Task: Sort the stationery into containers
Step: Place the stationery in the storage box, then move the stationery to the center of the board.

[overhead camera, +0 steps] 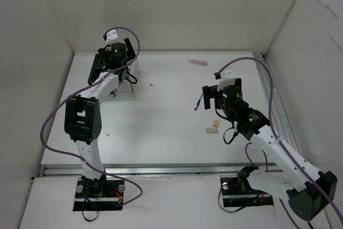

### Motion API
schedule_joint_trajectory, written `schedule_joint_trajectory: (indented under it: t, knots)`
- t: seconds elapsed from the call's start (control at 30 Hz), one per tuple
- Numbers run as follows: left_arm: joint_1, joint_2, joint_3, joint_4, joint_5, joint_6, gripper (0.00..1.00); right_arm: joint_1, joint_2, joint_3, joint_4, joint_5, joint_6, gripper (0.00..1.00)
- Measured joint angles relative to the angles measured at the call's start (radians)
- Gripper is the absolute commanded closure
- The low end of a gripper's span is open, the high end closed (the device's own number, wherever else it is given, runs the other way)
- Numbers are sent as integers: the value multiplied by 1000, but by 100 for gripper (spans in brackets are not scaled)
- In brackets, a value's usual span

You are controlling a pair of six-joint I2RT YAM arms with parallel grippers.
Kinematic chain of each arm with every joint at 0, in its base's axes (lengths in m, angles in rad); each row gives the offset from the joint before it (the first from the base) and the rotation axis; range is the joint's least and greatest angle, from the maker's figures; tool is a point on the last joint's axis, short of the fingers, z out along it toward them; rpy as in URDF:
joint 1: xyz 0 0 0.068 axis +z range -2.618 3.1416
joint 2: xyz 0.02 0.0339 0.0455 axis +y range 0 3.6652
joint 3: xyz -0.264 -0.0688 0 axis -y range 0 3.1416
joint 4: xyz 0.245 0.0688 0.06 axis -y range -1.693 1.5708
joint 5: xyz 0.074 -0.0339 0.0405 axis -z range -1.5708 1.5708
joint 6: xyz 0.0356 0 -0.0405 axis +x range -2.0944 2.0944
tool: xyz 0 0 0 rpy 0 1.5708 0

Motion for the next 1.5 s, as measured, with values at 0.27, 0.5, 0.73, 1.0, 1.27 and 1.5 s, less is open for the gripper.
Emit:
schedule_joint_trajectory:
  t: [0.27, 0.5, 0.73, 1.0, 1.27, 1.5]
  knots:
    - [0, -131, -63, -20, 72, 17, 0, -119, 203, 147, 0, -101, 11, 2]
    - [0, -210, -75, -115, 131, 26, 0, -271, 511, 398, -61, -329, -180, 2]
    - [0, -457, -371, -162, 171, 32, 0, -389, 1042, 1019, -383, -492, -453, 2]
    - [0, -627, -473, -216, 170, 46, 0, -435, 1474, 1498, -548, -605, -615, 2]
    - [0, -668, -503, -226, 171, 64, 0, -437, 1658, 1626, -351, -683, -581, 2]
    - [0, -670, -503, -256, 169, 68, 0, -457, 1707, 1546, 95, -757, -233, 2]
